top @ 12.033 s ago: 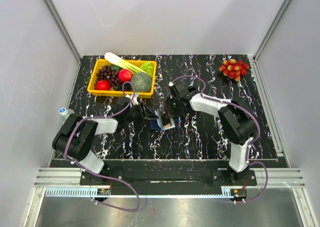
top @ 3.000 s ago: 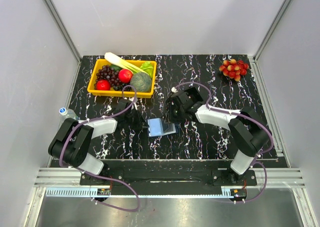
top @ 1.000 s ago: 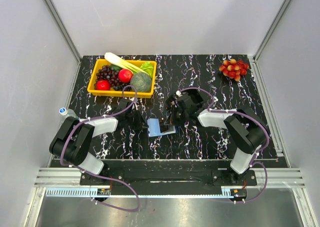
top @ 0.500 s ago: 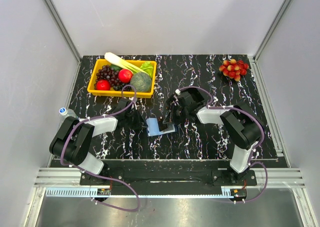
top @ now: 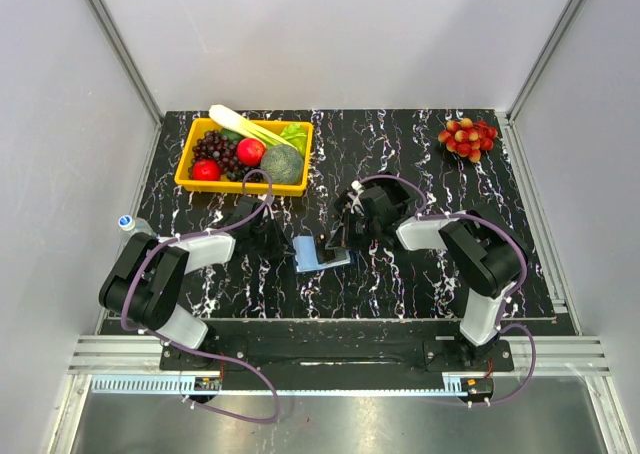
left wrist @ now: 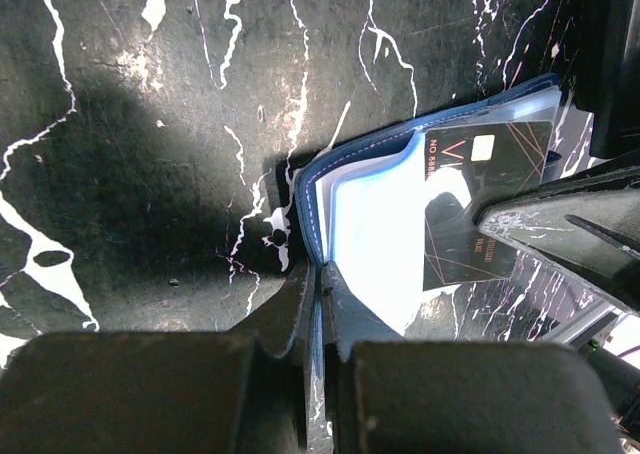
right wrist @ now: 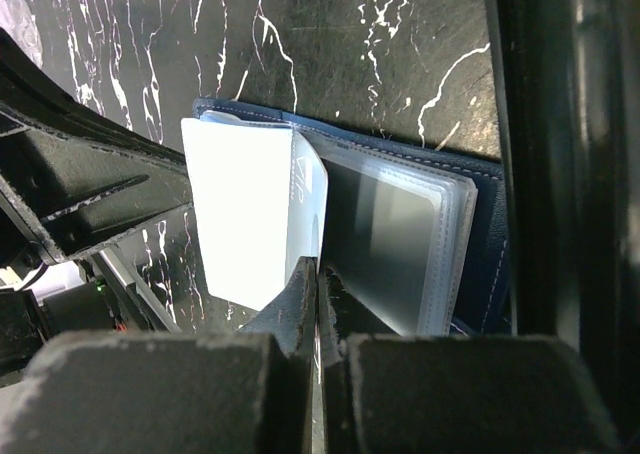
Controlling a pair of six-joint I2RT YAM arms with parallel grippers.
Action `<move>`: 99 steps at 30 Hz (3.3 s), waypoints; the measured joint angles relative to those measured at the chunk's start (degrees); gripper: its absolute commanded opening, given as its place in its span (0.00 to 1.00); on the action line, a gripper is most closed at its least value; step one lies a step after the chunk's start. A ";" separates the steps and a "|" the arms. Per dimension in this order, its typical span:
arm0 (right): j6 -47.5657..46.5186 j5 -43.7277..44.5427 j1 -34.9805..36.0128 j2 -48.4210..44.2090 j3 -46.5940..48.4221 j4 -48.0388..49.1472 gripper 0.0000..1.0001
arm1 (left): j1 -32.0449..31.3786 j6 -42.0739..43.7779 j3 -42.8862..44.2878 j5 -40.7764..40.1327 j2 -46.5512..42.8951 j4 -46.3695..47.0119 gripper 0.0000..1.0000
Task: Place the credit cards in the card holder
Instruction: Insert the credit card into the card holder.
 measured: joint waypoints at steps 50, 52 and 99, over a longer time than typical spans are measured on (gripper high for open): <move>-1.05 4.48 5.35 -0.39 8.50 -18.95 0.45 | -0.59 -0.83 -0.28 -0.07 0.02 1.20 0.00; -1.16 4.55 5.35 -0.39 8.92 -19.78 0.46 | -0.59 -0.83 -0.28 -0.04 0.02 1.20 0.00; -2.58 19.10 11.50 4.57 21.18 -31.80 0.52 | -0.17 -0.55 -0.63 0.07 -0.24 1.60 0.00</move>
